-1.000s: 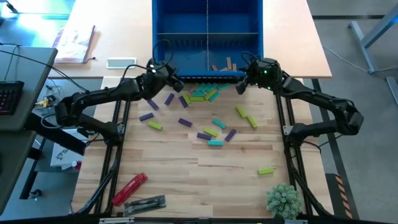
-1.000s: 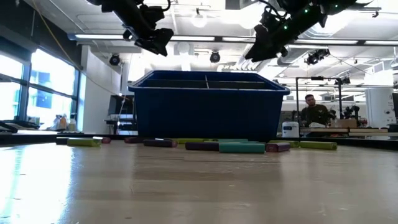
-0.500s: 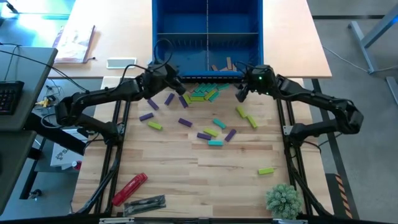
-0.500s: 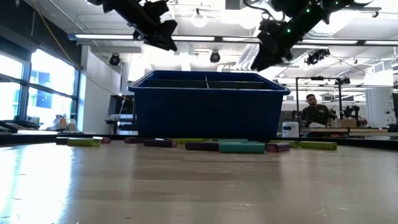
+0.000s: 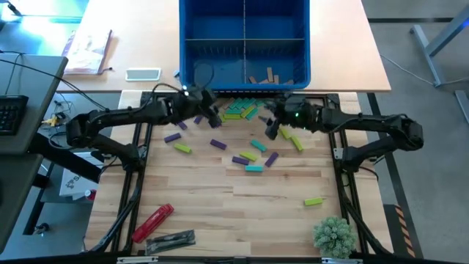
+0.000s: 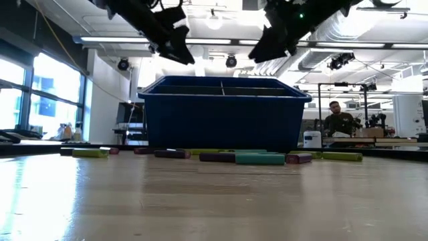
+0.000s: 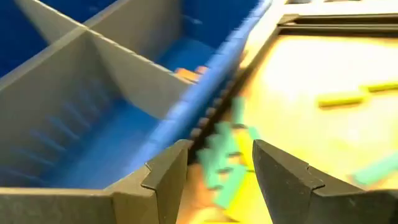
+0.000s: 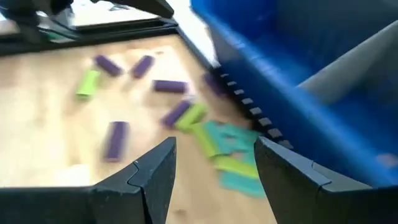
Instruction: Sort blocks
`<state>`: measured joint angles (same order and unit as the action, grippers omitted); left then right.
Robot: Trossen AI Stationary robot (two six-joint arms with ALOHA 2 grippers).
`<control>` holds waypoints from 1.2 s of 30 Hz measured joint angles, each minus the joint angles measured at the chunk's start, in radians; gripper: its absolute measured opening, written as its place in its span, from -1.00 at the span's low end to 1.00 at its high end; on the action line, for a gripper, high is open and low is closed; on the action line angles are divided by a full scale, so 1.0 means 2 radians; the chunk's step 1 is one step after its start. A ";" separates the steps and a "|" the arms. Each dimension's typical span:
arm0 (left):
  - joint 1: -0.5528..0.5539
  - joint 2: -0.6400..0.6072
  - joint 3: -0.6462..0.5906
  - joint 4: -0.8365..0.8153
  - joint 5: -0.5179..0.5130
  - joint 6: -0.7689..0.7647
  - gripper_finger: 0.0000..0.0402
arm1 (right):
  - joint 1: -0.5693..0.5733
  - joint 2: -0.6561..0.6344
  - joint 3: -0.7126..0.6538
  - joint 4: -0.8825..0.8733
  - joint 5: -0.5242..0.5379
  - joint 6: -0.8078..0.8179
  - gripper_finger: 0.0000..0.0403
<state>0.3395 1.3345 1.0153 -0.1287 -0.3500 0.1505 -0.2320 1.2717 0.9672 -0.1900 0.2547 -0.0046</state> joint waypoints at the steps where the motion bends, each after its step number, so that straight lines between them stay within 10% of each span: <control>1: -0.011 -0.004 -0.005 -0.002 0.000 -0.012 -0.18 | 0.015 0.005 0.000 0.003 0.001 0.018 0.00; 13: -0.110 -0.024 -0.089 0.014 -0.020 -0.112 -0.18 | 0.123 0.114 0.000 0.024 0.075 0.186 0.00; 36: -0.128 -0.023 -0.317 0.310 -0.042 -0.140 -0.18 | 0.037 0.333 0.000 0.275 0.107 0.190 0.00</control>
<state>0.0841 1.2876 0.3806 0.4918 -0.4331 -0.1296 -0.1580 1.9367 0.9665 0.3604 0.4694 0.3758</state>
